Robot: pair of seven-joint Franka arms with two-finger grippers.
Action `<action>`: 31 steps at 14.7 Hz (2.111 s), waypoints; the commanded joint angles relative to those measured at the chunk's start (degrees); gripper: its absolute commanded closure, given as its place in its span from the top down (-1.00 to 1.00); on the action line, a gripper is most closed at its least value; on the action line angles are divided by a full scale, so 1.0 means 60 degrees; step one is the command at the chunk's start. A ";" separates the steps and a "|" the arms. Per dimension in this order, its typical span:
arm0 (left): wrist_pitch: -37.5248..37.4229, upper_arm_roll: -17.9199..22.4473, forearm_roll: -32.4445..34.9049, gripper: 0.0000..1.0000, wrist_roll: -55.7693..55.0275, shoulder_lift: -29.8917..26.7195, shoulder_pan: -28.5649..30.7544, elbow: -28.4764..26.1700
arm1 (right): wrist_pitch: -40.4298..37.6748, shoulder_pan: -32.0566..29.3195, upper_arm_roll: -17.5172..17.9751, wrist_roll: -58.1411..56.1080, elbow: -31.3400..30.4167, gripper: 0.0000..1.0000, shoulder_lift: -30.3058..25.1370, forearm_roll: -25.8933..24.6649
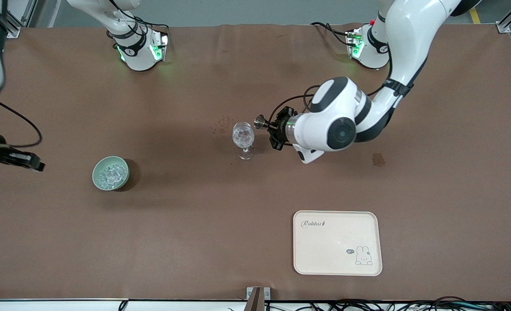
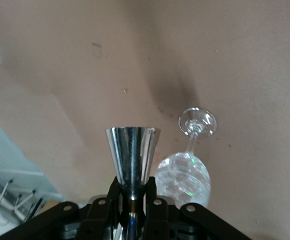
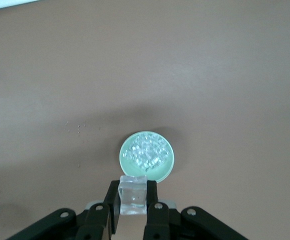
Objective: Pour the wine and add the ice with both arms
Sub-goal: 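Lift the ice cube with the right gripper while the left gripper carries the jigger, then tilt the silver jigger over the wine glass with the left gripper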
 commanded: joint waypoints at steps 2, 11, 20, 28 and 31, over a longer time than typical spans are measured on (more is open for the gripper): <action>-0.0140 0.0085 0.0781 -0.99 -0.1231 0.0067 -0.0407 0.0227 | -0.0995 -0.0213 -0.0124 -0.0080 -0.0025 -0.99 -0.1137 -0.0192; -0.0125 0.0187 0.1807 -0.99 -0.2727 0.0608 -0.1226 0.1323 | -0.2081 -0.0139 0.0021 -0.0607 -0.0113 -0.99 -0.1492 -0.0398; -0.1295 0.2674 0.3258 -1.00 -0.3447 0.0727 -0.3904 0.2305 | -0.2023 -0.0080 0.0109 -0.0520 -0.0099 -0.98 -0.1463 -0.0515; -0.1985 0.3556 0.3258 -1.00 -0.3388 0.0682 -0.4684 0.2920 | -0.2038 -0.0066 0.0109 -0.0505 -0.0099 -0.97 -0.1448 -0.0501; -0.1985 0.3571 0.3272 -1.00 -0.3388 0.0653 -0.4845 0.2995 | -0.2023 -0.0066 0.0109 -0.0490 -0.0099 -0.97 -0.1448 -0.0486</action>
